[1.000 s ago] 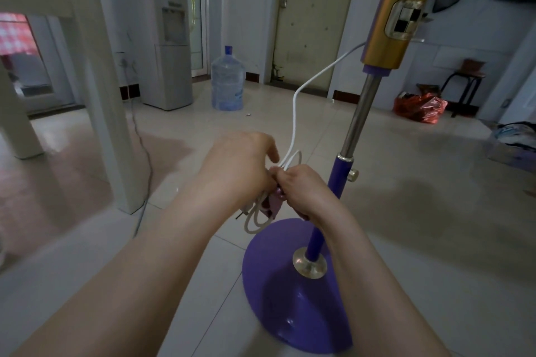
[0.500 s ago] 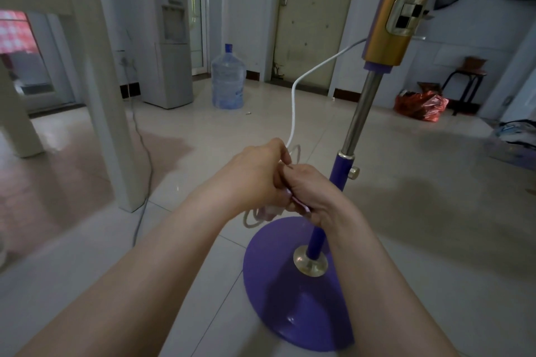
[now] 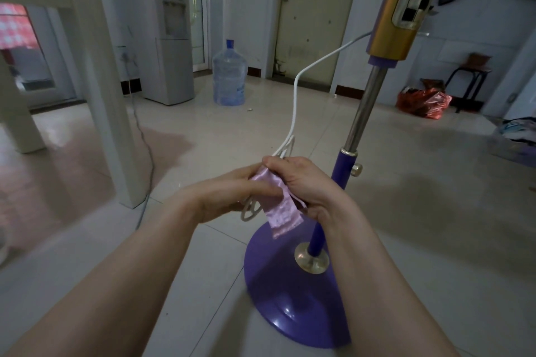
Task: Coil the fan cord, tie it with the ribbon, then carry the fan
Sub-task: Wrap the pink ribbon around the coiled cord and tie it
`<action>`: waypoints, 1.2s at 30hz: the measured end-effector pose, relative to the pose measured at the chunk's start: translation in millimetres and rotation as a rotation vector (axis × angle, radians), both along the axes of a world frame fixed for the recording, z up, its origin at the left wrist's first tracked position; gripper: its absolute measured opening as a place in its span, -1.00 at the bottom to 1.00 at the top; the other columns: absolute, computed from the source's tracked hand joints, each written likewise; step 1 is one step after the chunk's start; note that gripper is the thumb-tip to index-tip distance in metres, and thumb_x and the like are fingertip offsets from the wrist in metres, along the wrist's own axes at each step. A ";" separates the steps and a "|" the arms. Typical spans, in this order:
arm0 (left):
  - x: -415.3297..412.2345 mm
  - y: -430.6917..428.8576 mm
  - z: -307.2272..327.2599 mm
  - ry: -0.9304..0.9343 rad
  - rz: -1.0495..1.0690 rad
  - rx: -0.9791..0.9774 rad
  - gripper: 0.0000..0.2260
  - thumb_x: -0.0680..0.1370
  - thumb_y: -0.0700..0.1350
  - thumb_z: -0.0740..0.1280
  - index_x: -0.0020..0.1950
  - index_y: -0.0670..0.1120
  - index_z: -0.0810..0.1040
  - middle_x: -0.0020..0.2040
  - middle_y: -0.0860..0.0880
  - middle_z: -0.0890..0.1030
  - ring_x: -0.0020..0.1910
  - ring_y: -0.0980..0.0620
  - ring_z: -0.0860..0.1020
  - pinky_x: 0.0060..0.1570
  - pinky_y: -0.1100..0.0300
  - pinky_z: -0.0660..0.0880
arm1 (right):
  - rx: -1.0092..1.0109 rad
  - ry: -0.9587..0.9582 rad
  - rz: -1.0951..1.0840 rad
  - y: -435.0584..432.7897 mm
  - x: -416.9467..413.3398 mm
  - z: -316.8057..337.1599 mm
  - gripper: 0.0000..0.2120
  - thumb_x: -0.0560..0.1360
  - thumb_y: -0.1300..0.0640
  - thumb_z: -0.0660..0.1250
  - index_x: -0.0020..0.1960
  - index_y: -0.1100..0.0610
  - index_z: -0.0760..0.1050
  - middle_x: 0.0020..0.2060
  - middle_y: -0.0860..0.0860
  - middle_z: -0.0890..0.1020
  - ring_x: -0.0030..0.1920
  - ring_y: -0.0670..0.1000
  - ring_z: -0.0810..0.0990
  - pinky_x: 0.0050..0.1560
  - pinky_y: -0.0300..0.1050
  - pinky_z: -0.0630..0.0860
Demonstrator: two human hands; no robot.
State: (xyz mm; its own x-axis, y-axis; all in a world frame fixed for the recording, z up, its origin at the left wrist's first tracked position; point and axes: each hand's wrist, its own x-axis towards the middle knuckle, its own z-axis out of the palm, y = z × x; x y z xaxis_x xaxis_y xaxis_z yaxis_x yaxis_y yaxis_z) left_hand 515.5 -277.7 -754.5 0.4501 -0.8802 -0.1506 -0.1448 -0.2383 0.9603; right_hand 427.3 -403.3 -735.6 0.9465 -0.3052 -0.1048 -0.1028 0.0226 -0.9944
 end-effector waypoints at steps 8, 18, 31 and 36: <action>2.4 -7.5 -17.5 0.331 -0.117 -0.064 -0.53 0.32 -0.16 0.44 0.22 -0.04 0.49 -0.01 -0.17 0.52 -0.05 -0.07 0.50 0.05 -0.05 0.56 | -0.063 0.012 0.080 -13.9 -2.0 -3.1 -0.63 0.54 0.04 0.34 0.09 0.38 0.53 -0.16 0.22 0.66 -0.17 0.15 0.66 -0.07 0.06 0.61; 0.5 -9.0 -10.4 0.208 0.162 -0.113 -0.73 0.30 -0.20 0.28 -0.01 -0.10 0.50 -0.23 -0.10 0.46 -0.32 0.03 0.41 -0.30 0.15 0.47 | -0.547 0.042 -0.001 -33.3 -9.7 -3.7 -0.53 0.45 -0.29 0.29 -0.12 0.12 0.63 -0.41 -0.03 0.62 -0.37 0.02 0.53 -0.29 -0.03 0.49; 17.1 -19.8 -31.0 -0.217 0.568 -0.074 -0.77 0.27 -0.18 0.36 -0.08 -0.10 0.54 -0.22 -0.10 0.60 -0.26 -0.07 0.49 -0.33 0.19 0.38 | -0.830 -0.020 0.211 -30.0 -22.4 28.9 -0.77 0.49 -0.10 0.33 -0.32 -0.12 0.60 -0.50 -0.14 0.55 -0.50 -0.24 0.45 -0.49 -0.38 0.35; 13.6 -24.7 -28.7 -0.576 0.400 0.157 -0.60 0.35 -0.10 0.39 0.16 -0.07 0.42 0.01 -0.15 0.62 -0.03 -0.19 0.55 -0.13 0.07 0.49 | -0.519 -0.101 0.102 -24.5 -22.7 37.7 -0.78 0.51 -0.01 0.36 -0.22 0.07 0.66 -0.46 -0.08 0.60 -0.46 -0.16 0.50 -0.43 -0.31 0.40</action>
